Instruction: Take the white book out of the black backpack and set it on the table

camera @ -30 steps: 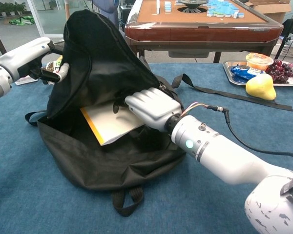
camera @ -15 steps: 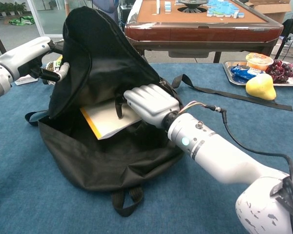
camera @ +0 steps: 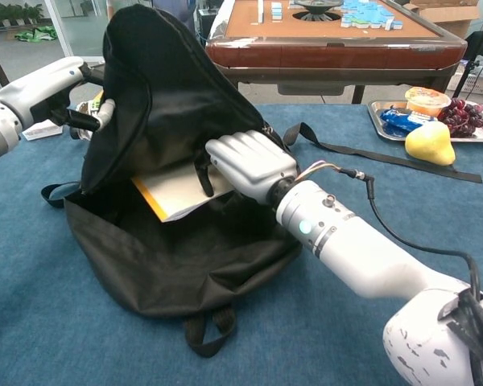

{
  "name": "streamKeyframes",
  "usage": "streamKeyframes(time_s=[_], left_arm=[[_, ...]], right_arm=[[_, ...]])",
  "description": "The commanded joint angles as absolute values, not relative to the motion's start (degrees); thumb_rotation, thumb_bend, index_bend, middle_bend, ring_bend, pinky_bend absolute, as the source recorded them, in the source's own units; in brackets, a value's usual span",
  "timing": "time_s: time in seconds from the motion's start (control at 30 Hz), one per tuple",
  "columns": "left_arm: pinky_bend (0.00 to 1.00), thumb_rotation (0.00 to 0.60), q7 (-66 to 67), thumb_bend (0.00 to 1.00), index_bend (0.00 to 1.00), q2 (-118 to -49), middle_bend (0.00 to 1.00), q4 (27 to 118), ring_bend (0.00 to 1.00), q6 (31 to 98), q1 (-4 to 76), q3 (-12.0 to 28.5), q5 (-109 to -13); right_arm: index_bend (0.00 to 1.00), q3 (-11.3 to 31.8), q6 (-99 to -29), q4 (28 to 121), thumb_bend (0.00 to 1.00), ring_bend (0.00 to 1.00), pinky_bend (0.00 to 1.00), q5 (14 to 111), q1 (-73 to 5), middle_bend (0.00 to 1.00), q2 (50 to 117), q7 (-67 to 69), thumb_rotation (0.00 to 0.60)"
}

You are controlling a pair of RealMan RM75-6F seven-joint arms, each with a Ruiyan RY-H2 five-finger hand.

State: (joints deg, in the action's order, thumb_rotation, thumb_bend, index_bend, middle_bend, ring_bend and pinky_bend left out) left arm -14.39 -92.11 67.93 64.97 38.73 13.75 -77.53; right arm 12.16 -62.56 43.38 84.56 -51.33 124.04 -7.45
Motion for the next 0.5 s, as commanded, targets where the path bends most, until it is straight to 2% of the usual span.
streamKeyframes(time_s=[0.03,0.27,0.5], left_arm=[[0.02,0.600,-14.38,0.61,0.53,-92.04,0.11,67.91,0.09,64.99,38.75,13.77,-77.54],[0.02,0.600,-14.46,0.61,0.53,-91.84,0.11,67.99,0.09,65.26,38.65,13.85,-77.46],[0.02,0.600,-14.48,0.61,0.53,-91.69,0.11,68.03,0.09,65.43,38.66,13.91,-77.51]], right_arm=[[0.62,12.18,-62.70,43.22,0.34,0.10,0.23,84.68,-51.43,0.24,124.01,-7.36,0.600],[0.62,12.21,-63.24,43.37,0.52,0.11,0.23,85.01,-51.56,0.24,123.46,-6.80,0.600],[0.63,11.95,-64.60,43.77,0.59,0.13,0.23,85.85,-51.56,0.25,122.73,-6.74,0.600]])
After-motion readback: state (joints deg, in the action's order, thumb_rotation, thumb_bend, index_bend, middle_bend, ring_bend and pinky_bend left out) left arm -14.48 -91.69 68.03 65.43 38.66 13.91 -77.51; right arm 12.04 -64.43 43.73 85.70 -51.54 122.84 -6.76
